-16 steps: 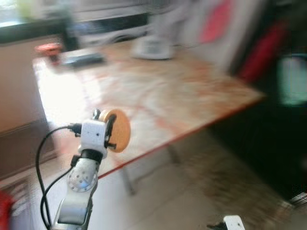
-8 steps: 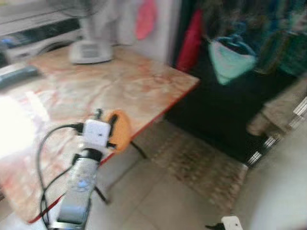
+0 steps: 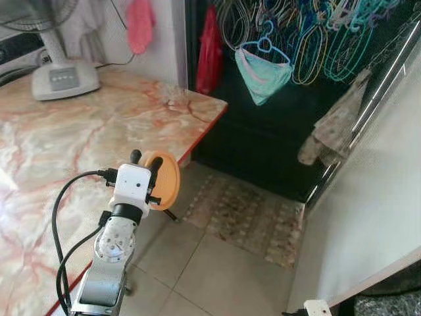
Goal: Restocking fridge
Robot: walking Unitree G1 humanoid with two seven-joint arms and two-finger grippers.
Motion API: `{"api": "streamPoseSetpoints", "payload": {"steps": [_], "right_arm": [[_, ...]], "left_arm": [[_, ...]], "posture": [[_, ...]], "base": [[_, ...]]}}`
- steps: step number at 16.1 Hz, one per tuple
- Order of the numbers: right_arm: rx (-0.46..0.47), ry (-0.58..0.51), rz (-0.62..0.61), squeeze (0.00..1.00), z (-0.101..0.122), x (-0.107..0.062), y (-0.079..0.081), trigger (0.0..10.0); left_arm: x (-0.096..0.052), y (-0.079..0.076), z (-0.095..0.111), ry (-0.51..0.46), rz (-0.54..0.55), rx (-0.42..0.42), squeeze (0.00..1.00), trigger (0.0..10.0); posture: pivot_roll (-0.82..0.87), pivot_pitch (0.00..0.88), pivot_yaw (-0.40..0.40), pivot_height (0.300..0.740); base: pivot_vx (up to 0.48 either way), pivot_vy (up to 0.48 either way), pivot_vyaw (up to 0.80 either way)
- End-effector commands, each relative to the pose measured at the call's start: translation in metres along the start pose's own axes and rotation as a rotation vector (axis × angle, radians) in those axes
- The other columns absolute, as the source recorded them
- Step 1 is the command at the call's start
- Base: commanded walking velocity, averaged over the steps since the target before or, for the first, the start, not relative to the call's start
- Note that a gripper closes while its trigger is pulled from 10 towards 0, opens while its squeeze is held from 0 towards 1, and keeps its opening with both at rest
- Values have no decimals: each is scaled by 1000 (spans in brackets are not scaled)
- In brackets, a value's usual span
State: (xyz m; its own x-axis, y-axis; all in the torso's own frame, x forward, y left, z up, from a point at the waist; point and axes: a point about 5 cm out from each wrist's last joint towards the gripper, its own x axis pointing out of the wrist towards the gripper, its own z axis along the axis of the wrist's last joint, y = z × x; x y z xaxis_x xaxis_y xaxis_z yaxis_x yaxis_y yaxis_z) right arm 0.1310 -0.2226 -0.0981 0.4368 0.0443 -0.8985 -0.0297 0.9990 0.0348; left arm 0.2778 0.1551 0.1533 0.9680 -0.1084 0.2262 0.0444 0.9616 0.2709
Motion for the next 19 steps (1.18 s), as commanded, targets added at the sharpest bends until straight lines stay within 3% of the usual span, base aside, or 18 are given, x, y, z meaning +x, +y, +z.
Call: {"api": "streamPoseSetpoints", "payload": {"steps": [1,19], "right_arm": [[-1,-1,2,0,1,0,0,10000],[3,1,5,0,1,0,0,10000]], "left_arm": [[1,2,2,-19,10,5,0,10000],[2,2,-3,-9,8,4,0,10000]], "posture": [[25,0,-1,740],[28,0,0,740]], "base": [[0,0,-763],[0,0,-763]]}}
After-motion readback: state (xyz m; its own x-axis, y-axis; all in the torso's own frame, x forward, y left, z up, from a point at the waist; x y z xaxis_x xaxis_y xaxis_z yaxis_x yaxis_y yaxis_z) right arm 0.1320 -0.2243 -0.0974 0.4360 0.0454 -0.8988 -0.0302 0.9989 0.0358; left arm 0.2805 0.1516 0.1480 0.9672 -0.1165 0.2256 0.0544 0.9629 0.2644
